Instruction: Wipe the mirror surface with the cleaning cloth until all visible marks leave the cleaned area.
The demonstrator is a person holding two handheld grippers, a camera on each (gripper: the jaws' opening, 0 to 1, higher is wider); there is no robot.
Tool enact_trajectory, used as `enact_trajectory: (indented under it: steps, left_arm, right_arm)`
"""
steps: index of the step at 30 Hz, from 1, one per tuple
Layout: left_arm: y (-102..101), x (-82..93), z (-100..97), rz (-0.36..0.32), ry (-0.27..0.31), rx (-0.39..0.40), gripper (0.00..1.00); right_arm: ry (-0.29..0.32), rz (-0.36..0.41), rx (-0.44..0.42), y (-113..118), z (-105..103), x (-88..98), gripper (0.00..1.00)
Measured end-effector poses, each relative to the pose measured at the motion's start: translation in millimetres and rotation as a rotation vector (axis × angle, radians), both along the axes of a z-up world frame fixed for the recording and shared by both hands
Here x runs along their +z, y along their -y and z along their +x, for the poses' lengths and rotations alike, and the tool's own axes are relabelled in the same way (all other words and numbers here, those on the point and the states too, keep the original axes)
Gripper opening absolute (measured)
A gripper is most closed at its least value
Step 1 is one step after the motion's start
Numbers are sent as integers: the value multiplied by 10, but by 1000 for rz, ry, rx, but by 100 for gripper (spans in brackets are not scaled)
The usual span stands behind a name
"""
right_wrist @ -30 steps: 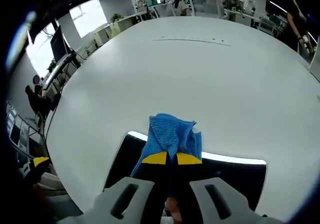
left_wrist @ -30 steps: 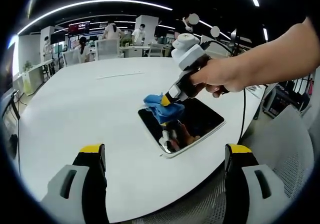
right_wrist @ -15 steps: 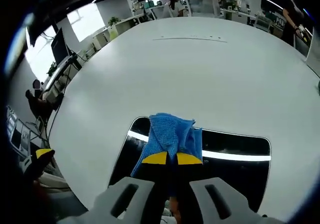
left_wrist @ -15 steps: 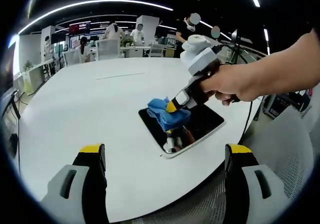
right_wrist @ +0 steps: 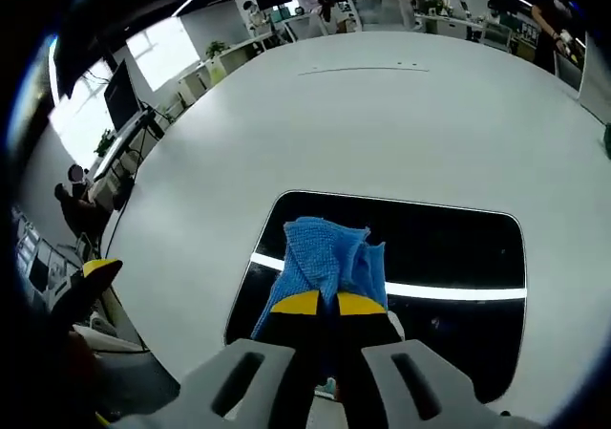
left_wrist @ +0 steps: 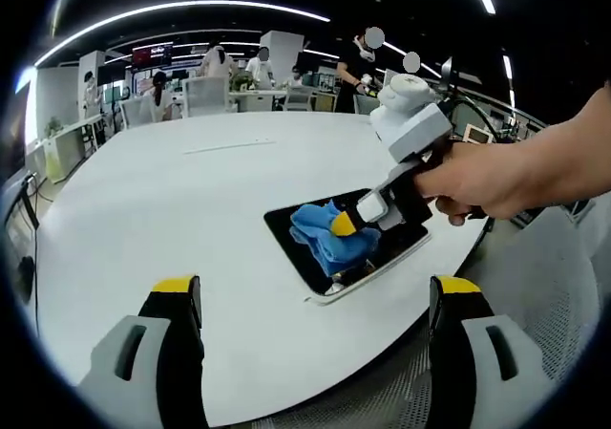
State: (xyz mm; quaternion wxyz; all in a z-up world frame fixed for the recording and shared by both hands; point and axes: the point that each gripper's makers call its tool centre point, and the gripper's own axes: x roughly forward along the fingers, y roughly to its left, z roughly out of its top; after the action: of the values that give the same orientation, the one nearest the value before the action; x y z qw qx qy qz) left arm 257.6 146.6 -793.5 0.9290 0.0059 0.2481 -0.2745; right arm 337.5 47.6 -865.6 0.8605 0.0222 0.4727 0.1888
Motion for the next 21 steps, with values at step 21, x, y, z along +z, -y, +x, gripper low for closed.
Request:
enact_trajectory:
  steps: [21]
  left_arm:
    - [14, -7, -4, 1, 0, -8, 99]
  right_arm:
    - [-39, 27, 23, -52, -360, -4, 0]
